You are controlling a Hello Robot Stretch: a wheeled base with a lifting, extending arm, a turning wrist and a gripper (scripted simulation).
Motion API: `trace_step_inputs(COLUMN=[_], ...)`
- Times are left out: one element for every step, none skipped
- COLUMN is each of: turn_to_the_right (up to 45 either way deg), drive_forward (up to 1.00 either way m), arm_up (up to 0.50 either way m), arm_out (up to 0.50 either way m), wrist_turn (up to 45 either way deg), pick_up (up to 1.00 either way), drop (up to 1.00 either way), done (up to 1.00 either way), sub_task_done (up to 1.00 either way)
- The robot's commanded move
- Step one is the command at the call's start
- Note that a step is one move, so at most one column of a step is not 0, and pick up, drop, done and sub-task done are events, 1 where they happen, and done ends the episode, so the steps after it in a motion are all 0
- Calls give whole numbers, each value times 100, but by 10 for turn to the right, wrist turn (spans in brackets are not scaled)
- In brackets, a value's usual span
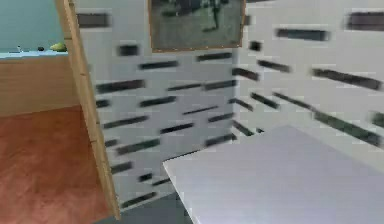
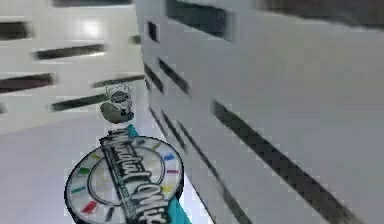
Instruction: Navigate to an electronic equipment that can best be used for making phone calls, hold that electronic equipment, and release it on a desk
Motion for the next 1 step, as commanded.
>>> trace_step_inputs(turn_to_the_right=[-450], drive_forward=[0], arm_up=[0], arm_out=[0], wrist_turn=[0], pick_up=[0], drop=[0], done=[0], sub_task_done=[0])
